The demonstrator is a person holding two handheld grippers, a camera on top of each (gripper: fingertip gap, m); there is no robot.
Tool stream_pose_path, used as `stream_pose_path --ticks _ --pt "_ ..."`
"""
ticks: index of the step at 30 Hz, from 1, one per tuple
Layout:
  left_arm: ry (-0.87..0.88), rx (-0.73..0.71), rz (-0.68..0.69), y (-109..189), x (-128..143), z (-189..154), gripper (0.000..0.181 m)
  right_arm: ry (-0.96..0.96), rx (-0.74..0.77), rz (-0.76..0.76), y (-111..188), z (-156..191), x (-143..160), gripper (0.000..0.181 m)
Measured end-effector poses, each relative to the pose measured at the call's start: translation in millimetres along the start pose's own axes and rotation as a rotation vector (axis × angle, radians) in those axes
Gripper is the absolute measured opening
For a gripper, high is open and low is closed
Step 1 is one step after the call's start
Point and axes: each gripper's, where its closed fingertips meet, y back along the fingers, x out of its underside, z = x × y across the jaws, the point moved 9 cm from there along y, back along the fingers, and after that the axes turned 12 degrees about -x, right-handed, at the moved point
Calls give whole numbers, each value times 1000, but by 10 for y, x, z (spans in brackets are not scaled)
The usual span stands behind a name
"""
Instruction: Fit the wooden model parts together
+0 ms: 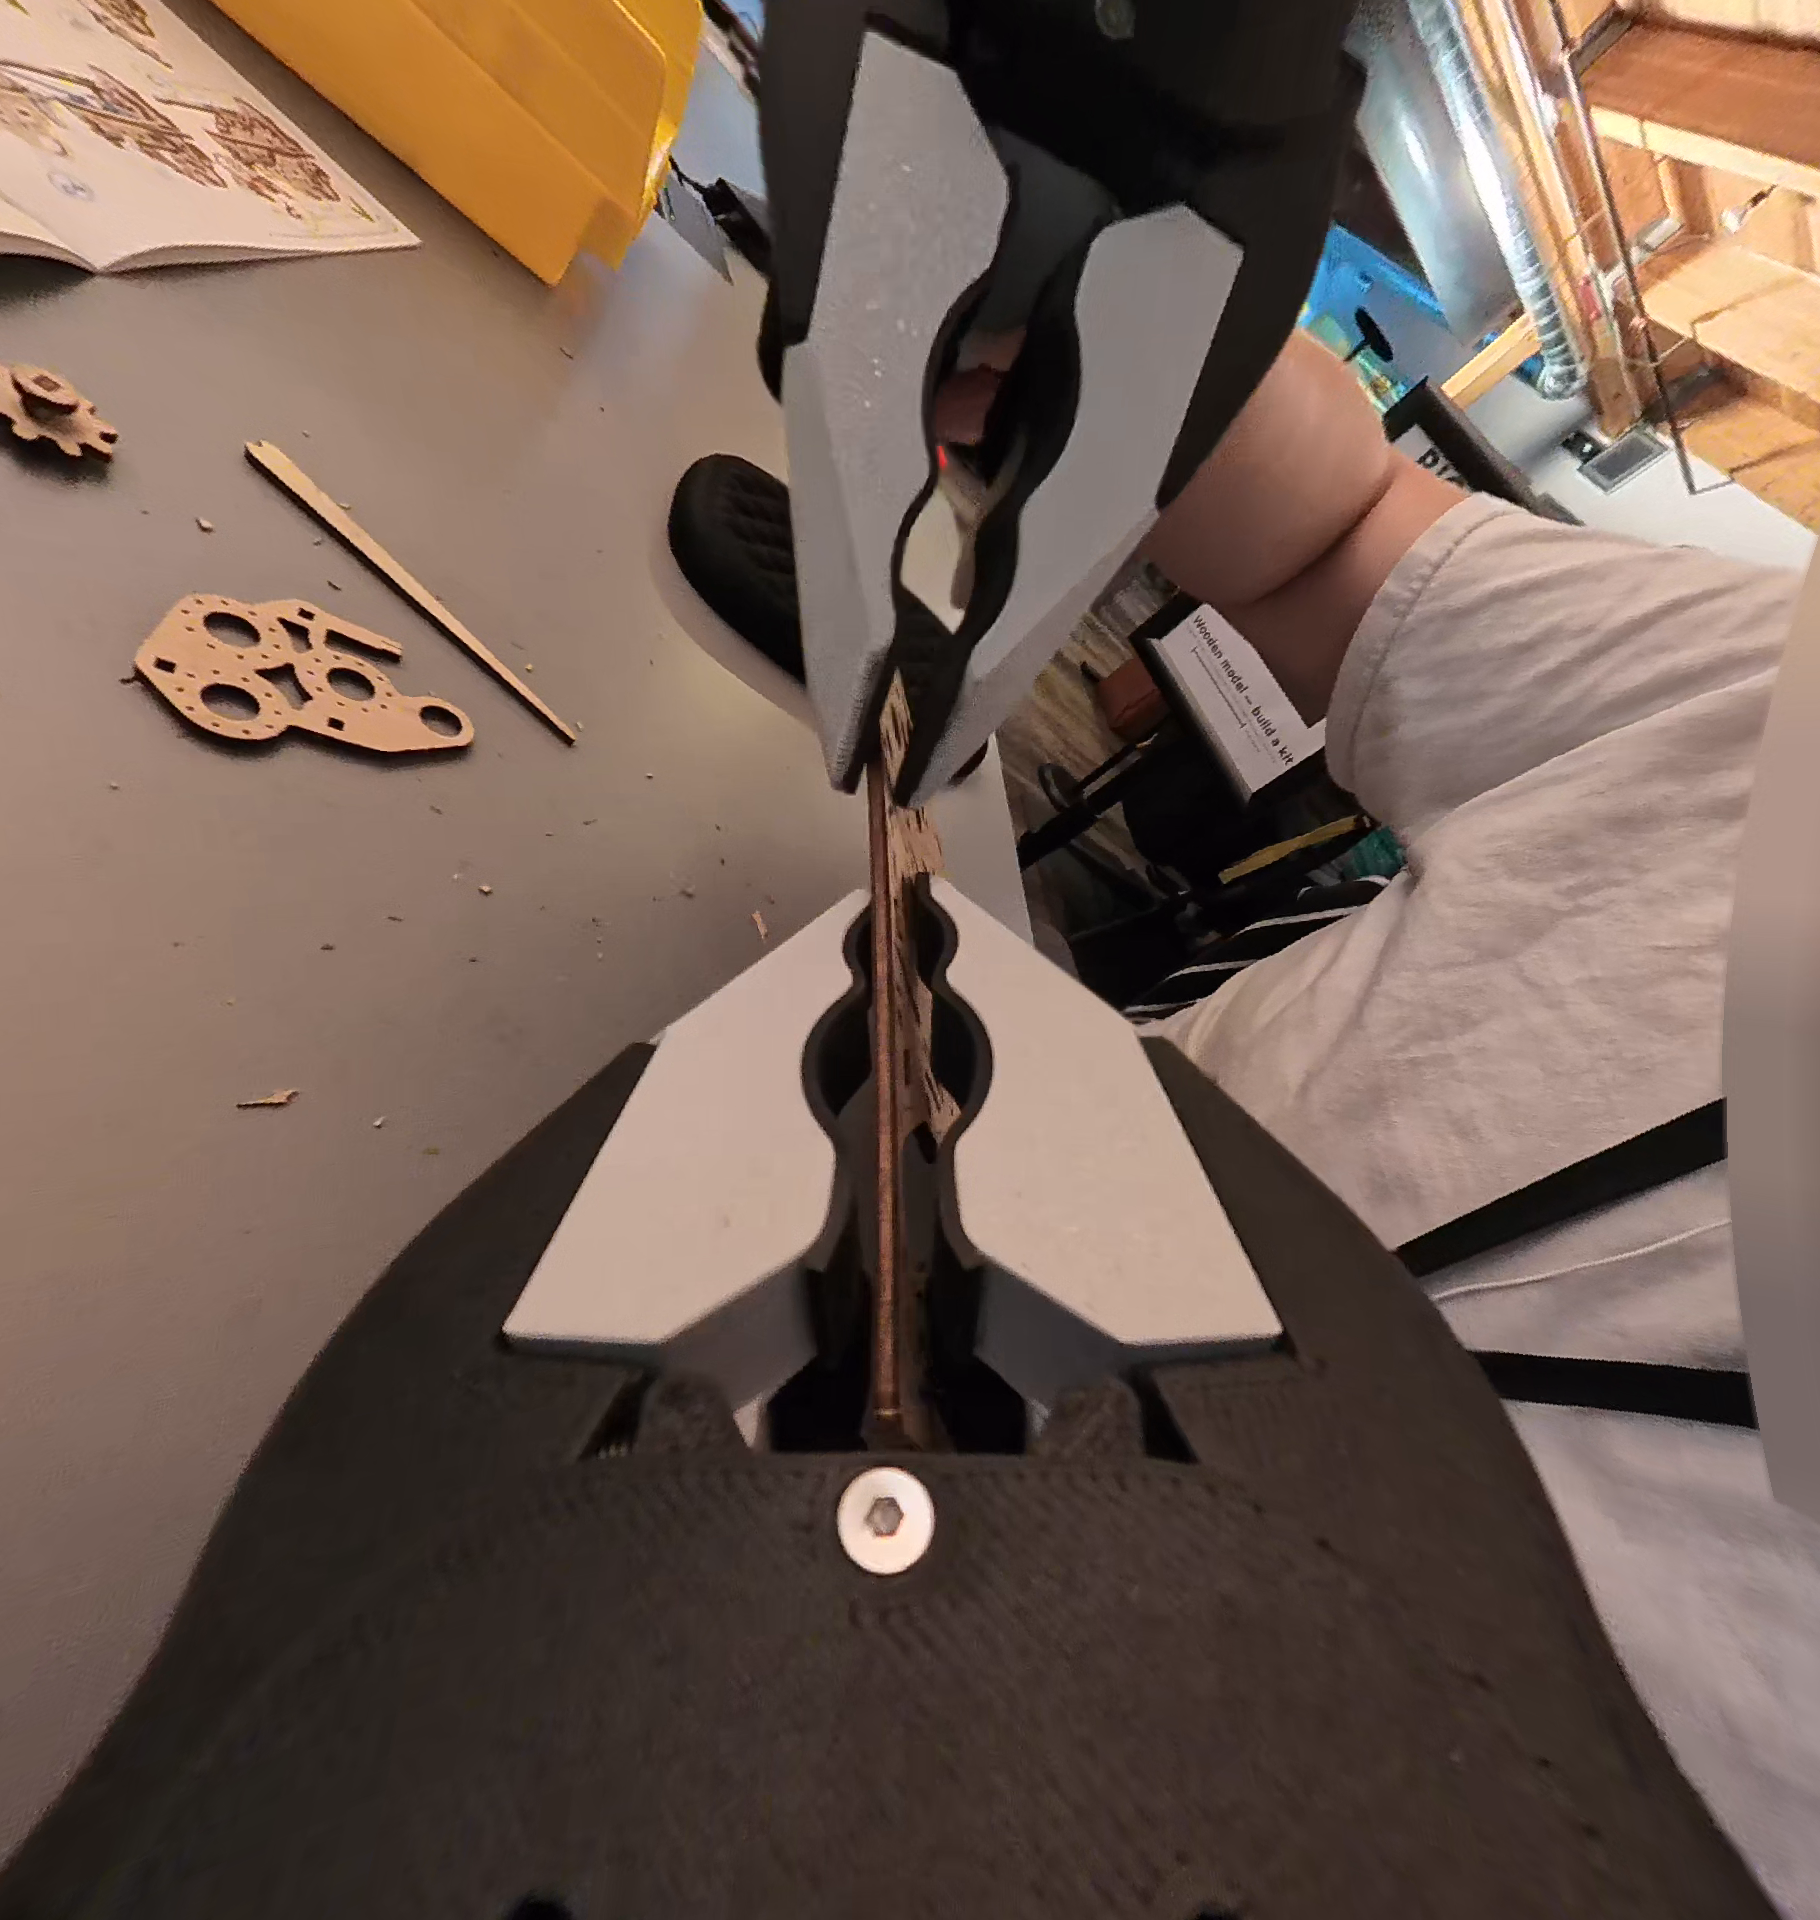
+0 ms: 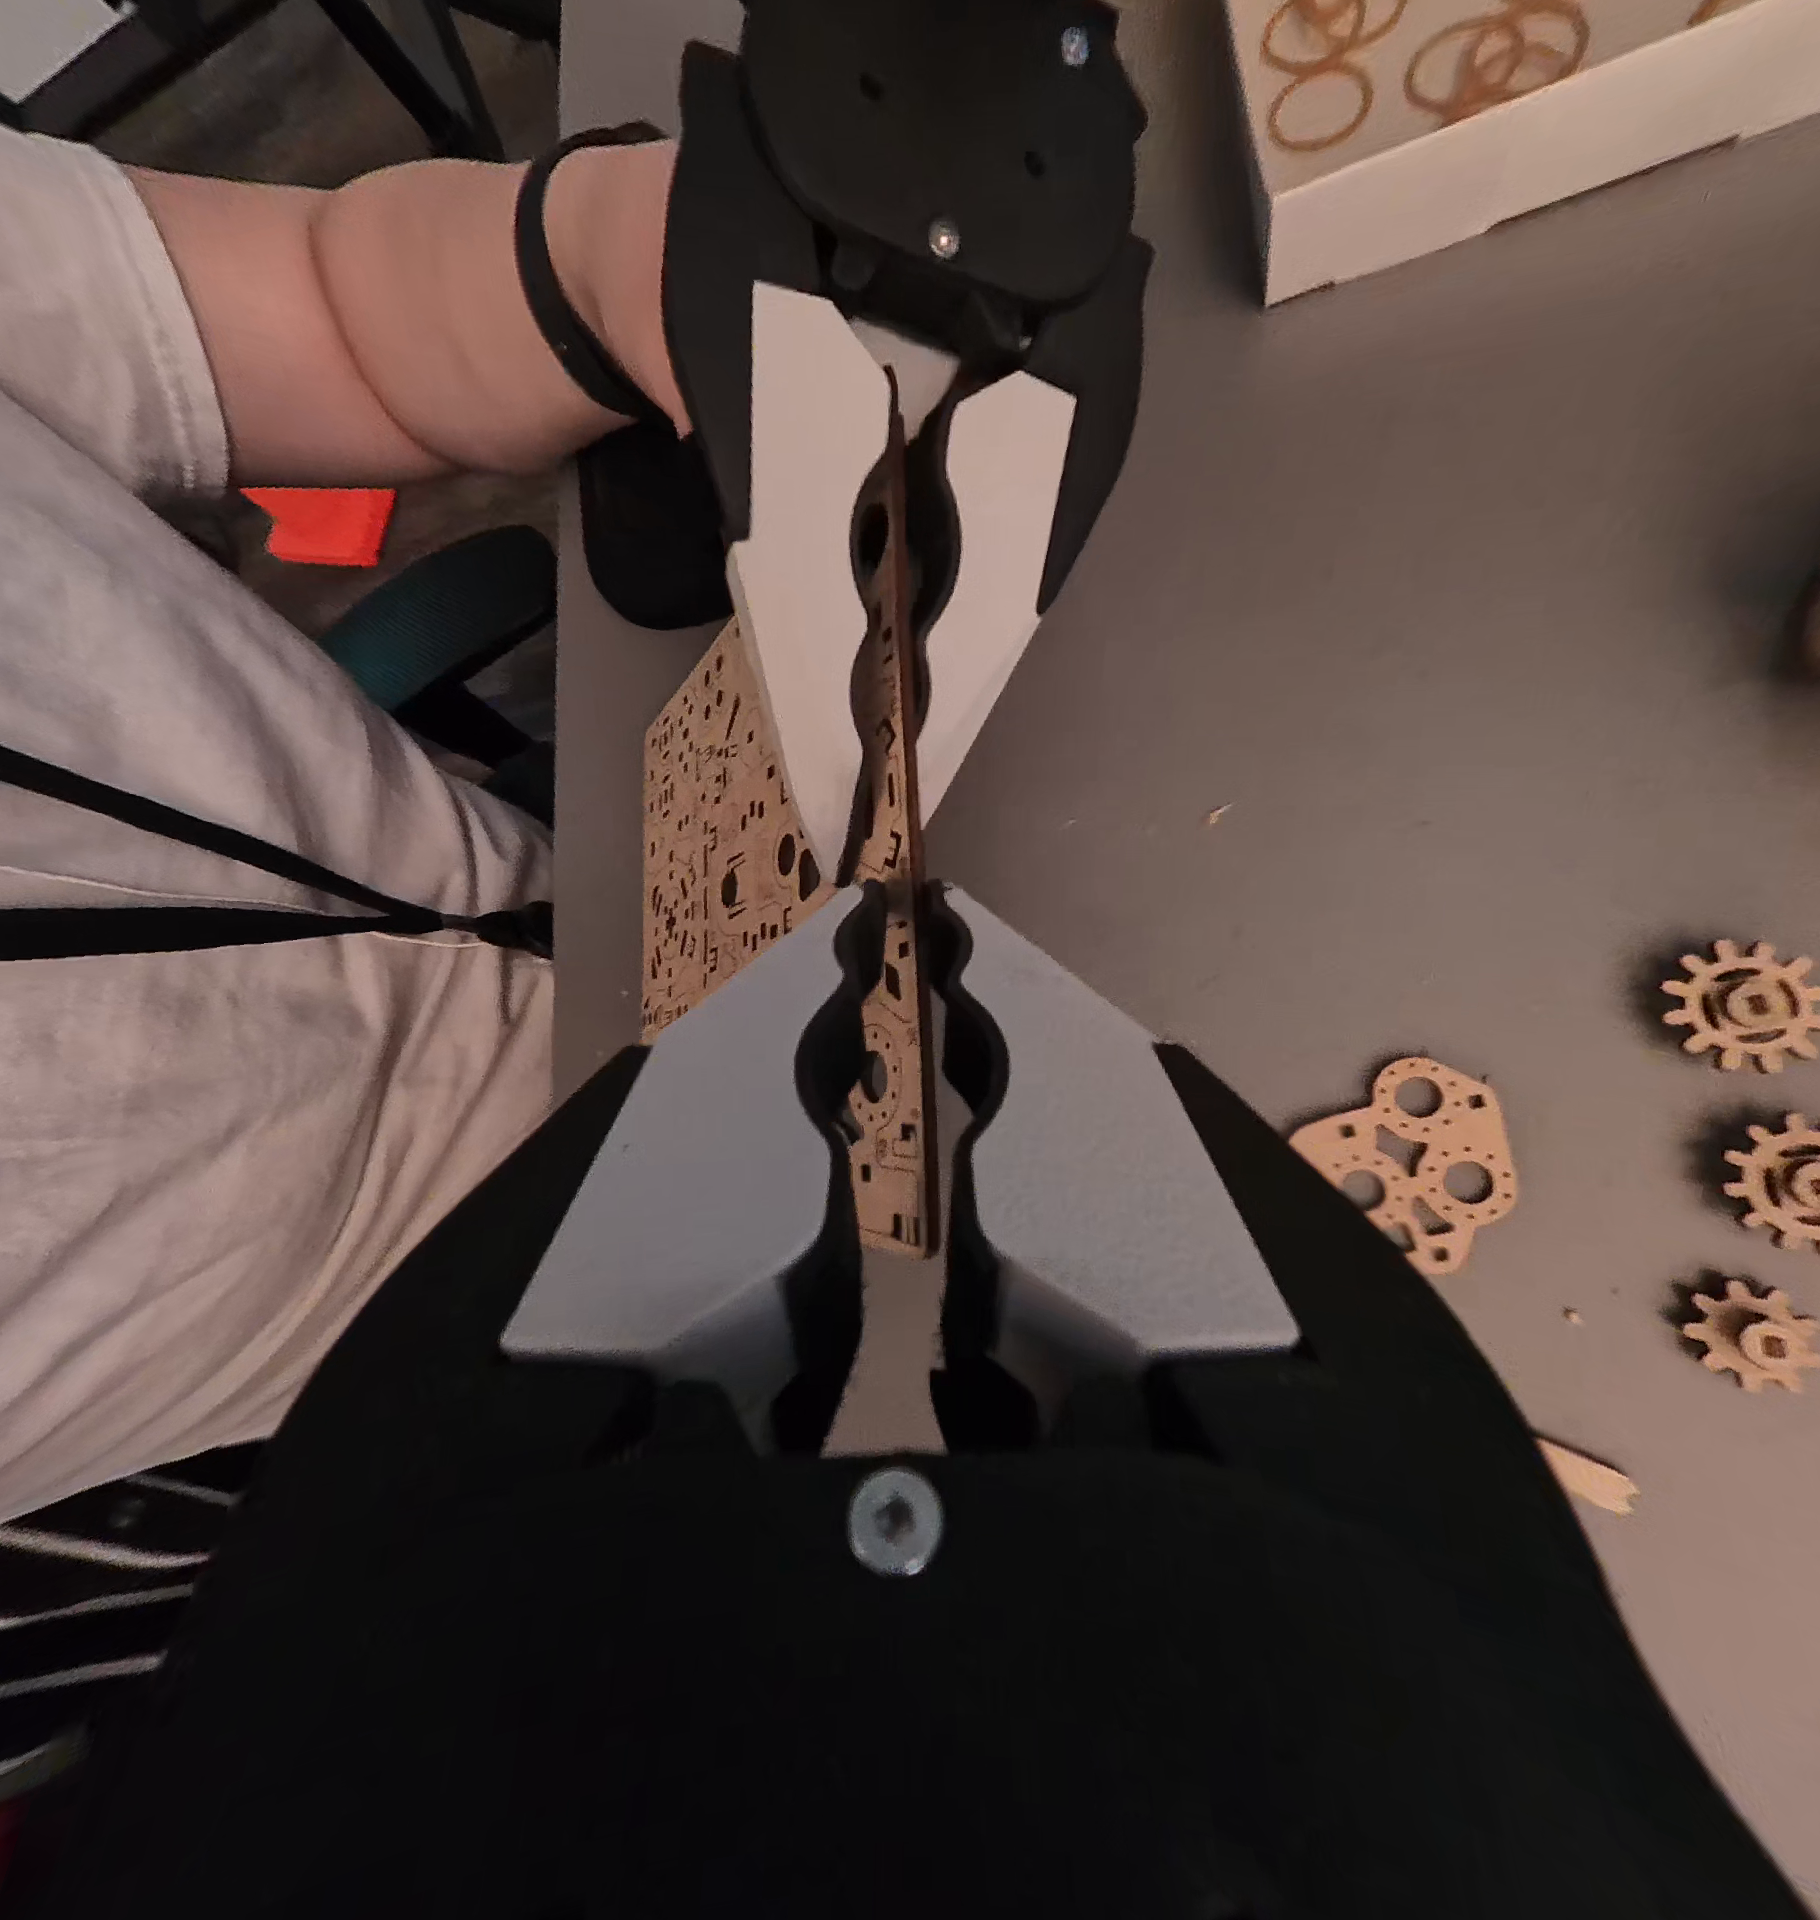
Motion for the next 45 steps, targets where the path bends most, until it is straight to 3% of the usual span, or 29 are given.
stream_pose_path --ticks 4,8,15,19,25,30,31,34,37,40,45 --pt "10 4 9 7 20 -33 2 25 -19 26 -18 17 -18 5" --pt "30 -25 -1 25 32 -41 1 86 65 102 -53 49 -66 6" --pt "45 -70 -40 79 19 -4 2 127 159 33 -56 47 -72 7" --pt "69 19 -47 69 21 2 1 80 53 -48 -8 46 -39 5" --pt "91 24 -51 125 -15 -15 1 151 73 -56 13 113 -85 5" --pt "200 144 -44 102 36 49 1 189 63 -57 -10 136 -68 5" --pt "201 176 -35 105 34 52 3 180 48 -66 -9 135 -63 5" --pt "171 218 -115 325 -114 22 35 185 66 -55 1 147 -50 5" --pt "22 31 -212 575 -287 9 38 195 70 -50 -14 180 -54 5" --pt "-89 -11 -105 508 -385 -127 48 211 76 -36 -24 199 -78 5" --pt "-164 -18 137 187 -410 -147 37 218 91 -30 -22 216 -85 5"
